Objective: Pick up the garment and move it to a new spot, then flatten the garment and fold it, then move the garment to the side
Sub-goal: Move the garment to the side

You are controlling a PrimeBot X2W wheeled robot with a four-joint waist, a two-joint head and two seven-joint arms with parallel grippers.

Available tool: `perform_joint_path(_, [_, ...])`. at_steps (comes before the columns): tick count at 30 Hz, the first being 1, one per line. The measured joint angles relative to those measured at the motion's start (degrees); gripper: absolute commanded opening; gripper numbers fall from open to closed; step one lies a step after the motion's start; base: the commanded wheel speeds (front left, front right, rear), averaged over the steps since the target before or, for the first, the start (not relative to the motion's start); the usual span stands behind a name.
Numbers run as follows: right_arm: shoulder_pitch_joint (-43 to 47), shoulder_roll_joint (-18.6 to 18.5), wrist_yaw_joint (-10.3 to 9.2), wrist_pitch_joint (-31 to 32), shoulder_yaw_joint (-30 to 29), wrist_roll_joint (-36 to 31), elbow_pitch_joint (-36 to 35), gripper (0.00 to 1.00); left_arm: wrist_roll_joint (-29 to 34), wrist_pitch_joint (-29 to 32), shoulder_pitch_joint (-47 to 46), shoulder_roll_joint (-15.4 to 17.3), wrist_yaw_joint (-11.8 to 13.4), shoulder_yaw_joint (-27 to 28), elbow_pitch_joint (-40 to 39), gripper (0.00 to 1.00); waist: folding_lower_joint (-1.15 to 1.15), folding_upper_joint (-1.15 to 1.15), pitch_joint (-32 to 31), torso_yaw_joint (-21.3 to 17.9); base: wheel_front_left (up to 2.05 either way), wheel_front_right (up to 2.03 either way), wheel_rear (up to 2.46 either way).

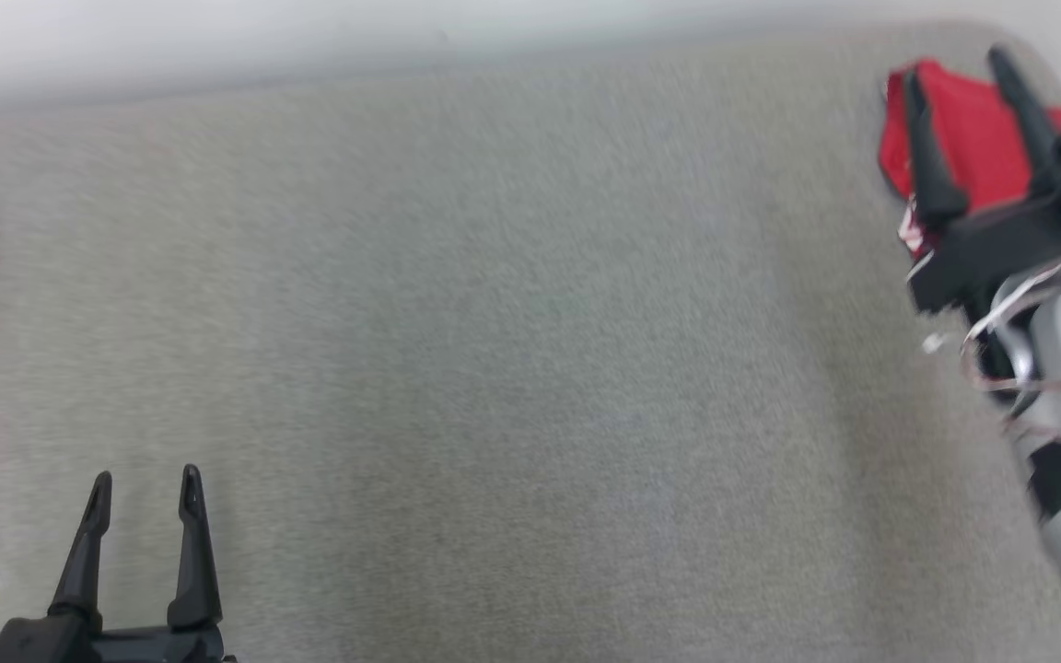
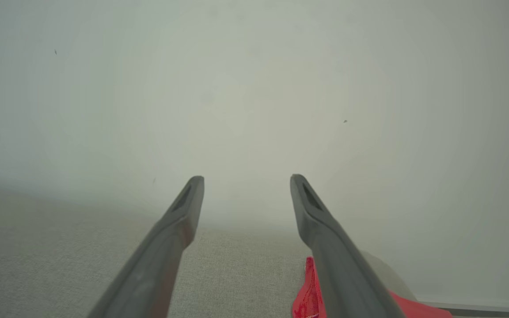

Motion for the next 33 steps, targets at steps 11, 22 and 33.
perform_joint_path(11, [13.29,5.64,0.0,0.89,-3.88,-0.88,-6.35,1.0,0.49,-0.01,1.86,-1.21,-0.87,1.4,1.78,1.0,0.0,0.0,-7.46,4.06,0.0,0.0,0.0])
perform_joint_path(22, [27.89,11.4,0.0,-0.78,-7.15,-2.18,-12.57,1.0,1.09,-0.01,3.33,-2.47,-1.43,2.54,3.42,1.0,0.01,0.0,-11.22,5.94,0.0,0.0,0.0])
perform_joint_path(33, [36.98,17.59,0.0,-2.09,-9.38,-3.6,-15.0,1.0,1.67,-0.01,4.73,-2.91,-1.94,3.44,5.13,1.0,0.01,0.0,-13.51,5.39,0.0,0.0,0.0])
